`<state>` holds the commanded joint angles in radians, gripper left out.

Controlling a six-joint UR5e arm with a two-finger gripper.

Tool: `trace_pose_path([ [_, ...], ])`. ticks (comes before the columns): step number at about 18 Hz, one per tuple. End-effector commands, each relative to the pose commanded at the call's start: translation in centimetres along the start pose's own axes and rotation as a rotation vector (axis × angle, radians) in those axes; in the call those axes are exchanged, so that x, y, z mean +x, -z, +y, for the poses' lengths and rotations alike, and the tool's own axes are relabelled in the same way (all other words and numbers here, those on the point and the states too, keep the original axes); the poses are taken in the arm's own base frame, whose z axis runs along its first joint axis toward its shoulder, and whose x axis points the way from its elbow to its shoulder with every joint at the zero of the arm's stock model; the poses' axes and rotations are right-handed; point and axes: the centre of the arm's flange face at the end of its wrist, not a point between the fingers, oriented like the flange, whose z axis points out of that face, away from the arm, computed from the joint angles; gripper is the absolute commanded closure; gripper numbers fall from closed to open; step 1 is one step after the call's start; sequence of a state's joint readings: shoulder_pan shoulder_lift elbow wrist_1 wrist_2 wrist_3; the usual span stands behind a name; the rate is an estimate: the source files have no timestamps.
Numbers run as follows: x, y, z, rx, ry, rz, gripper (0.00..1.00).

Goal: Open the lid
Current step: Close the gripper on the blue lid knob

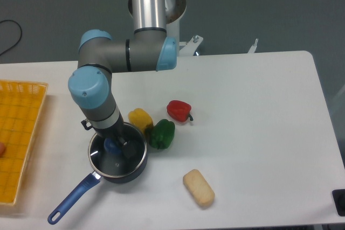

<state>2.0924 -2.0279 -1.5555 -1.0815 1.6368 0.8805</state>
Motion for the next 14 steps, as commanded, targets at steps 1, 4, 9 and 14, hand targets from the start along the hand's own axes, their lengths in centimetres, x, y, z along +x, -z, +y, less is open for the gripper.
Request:
trace_pose_path([
  [1,-0.04,-0.03,-0.04,0.0,0.0,0.0,0.0],
  [4,-0.06,-0.1,-0.08,0.002,-0.003,0.0,0.0],
  [9,-0.06,-0.2,-0.11,0.002,-0.008,0.002,0.0],
  [14,-0.15,-0.39,-0.09,0.003,-0.029,0.004,0.0],
])
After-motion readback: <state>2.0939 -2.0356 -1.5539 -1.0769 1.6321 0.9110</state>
